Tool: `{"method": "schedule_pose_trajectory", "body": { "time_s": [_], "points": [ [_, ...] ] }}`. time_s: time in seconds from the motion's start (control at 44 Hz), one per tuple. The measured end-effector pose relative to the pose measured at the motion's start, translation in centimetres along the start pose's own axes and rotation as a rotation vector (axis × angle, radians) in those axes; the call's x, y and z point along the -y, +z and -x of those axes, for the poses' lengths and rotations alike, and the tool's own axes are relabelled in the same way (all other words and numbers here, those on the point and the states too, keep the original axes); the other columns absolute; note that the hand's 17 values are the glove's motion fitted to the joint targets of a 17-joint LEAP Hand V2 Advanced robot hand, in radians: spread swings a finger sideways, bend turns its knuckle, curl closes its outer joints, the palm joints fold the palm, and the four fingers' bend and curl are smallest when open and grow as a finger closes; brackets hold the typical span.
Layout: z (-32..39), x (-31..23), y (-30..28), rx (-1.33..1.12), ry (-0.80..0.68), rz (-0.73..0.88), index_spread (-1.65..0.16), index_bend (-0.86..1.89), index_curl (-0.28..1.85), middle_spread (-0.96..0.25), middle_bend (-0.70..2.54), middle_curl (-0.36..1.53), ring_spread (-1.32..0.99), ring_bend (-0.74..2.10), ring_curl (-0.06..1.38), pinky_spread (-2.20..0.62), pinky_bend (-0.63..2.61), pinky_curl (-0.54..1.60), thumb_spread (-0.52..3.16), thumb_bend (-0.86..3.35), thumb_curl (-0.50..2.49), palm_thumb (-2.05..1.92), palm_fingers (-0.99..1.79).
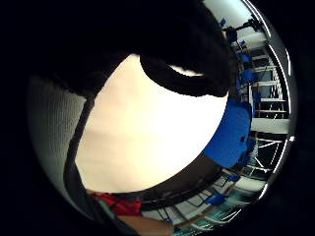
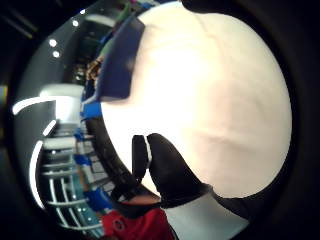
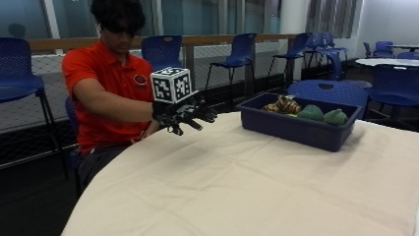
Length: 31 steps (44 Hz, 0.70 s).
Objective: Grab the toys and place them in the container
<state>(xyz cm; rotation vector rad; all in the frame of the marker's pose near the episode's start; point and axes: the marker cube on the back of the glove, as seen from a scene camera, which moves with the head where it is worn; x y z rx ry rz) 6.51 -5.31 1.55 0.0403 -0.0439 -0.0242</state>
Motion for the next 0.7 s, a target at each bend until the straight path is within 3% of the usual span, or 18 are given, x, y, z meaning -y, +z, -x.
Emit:
{"method": "schedule_pose_trajectory", "body": {
  "time_s": [0.409, 0.704],
  "points": [
    [0.9, -1.1, 0.7, -0.075, 0.024, -0.060, -0.36, 0.16, 0.25, -0.07, 0.14, 0.25, 0.03, 0.19, 0.29, 0.12, 0.95, 0.30, 1.10, -0.05, 0.22, -0.06, -0.12],
    [2.4, -1.4, 1.3, 0.005, -0.001, -0.050, -0.36, 0.16, 0.26, -0.07, 0.15, 0.25, 0.02, 0.19, 0.29, 0.12, 0.94, 0.31, 1.11, -0.05, 0.21, -0.06, -0.12]
  ]
}}
